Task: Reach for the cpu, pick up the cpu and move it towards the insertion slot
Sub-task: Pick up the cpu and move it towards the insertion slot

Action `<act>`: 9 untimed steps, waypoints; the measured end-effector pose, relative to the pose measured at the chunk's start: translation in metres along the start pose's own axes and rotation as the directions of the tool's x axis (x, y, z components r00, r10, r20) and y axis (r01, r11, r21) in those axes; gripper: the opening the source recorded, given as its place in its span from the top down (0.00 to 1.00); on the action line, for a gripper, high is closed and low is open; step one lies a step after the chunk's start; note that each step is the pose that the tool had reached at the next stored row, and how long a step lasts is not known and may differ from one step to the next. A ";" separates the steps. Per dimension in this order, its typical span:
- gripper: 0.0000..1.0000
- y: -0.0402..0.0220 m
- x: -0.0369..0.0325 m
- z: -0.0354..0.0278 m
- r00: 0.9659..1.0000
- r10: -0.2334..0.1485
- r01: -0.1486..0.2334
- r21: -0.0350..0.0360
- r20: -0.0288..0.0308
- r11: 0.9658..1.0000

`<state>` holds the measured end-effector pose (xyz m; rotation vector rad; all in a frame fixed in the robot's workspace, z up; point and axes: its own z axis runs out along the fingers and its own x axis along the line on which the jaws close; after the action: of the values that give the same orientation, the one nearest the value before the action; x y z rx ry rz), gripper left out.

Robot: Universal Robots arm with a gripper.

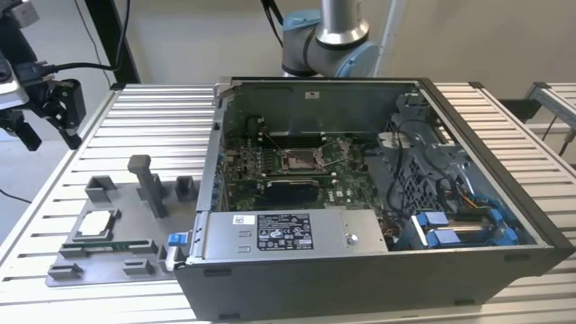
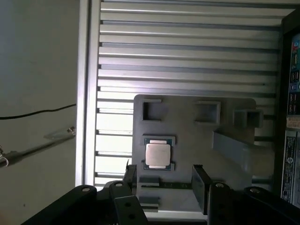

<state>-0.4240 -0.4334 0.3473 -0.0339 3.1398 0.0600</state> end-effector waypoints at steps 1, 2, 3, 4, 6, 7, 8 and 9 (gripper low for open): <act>1.00 -0.0001 0.0004 0.0014 1.000 0.000 0.000 0.000 0.000 1.000; 1.00 -0.0002 0.0007 0.0030 1.000 0.000 0.000 0.000 0.000 1.000; 1.00 -0.0002 0.0009 0.0049 1.000 0.000 0.000 0.000 0.000 1.000; 1.00 -0.0003 0.0013 0.0068 1.000 0.000 0.000 0.000 0.000 1.000; 1.00 -0.0003 0.0022 0.0104 1.000 0.000 0.000 0.000 0.000 1.000; 1.00 -0.0004 0.0026 0.0123 1.000 0.000 0.000 0.000 0.000 1.000; 1.00 -0.0005 0.0029 0.0141 1.000 0.000 0.000 0.000 0.000 1.000; 1.00 -0.0006 0.0030 0.0158 1.000 0.000 0.000 0.000 0.000 1.000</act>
<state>-0.4270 -0.4335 0.3315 -0.0342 3.1399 0.0602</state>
